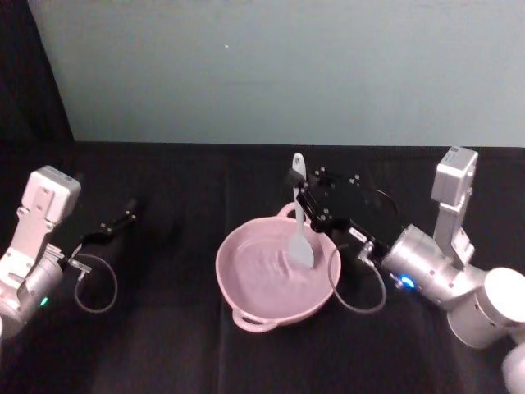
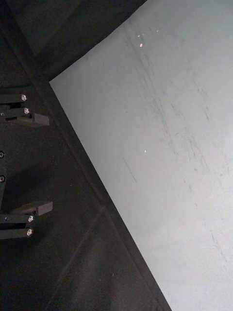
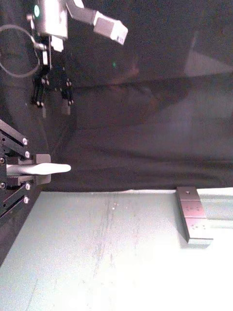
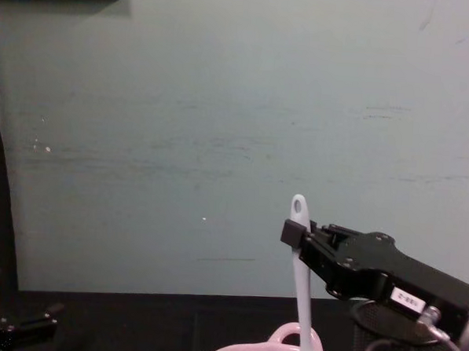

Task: Use the one hand to pick up the spoon and stir the clear water in the bowl.

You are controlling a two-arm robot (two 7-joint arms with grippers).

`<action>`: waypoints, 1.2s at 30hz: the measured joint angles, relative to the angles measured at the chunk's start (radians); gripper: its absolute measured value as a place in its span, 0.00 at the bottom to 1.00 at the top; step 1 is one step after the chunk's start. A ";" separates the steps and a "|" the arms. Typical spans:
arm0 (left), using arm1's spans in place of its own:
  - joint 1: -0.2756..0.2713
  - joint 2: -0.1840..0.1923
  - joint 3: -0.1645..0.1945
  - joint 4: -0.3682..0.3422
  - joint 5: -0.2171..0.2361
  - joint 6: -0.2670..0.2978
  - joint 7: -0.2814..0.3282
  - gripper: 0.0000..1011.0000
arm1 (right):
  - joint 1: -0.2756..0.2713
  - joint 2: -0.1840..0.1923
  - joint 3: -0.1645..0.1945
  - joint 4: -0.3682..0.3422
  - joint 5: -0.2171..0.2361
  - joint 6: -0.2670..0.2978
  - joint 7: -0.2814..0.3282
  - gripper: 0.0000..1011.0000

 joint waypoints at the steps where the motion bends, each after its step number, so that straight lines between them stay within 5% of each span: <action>1: 0.000 0.000 0.000 0.000 0.000 0.000 0.000 0.99 | -0.007 0.005 0.001 -0.011 0.002 0.006 0.001 0.12; 13: 0.000 0.000 0.000 0.000 0.000 0.000 0.000 0.99 | -0.054 0.038 -0.051 -0.111 0.069 0.081 0.086 0.12; 25: 0.000 0.000 0.000 0.000 0.000 0.000 0.000 0.99 | 0.049 -0.051 -0.125 0.027 0.062 0.030 0.127 0.12; 36: 0.000 0.000 0.000 0.000 0.000 0.000 0.000 0.99 | 0.141 -0.110 -0.111 0.193 0.012 -0.032 0.084 0.12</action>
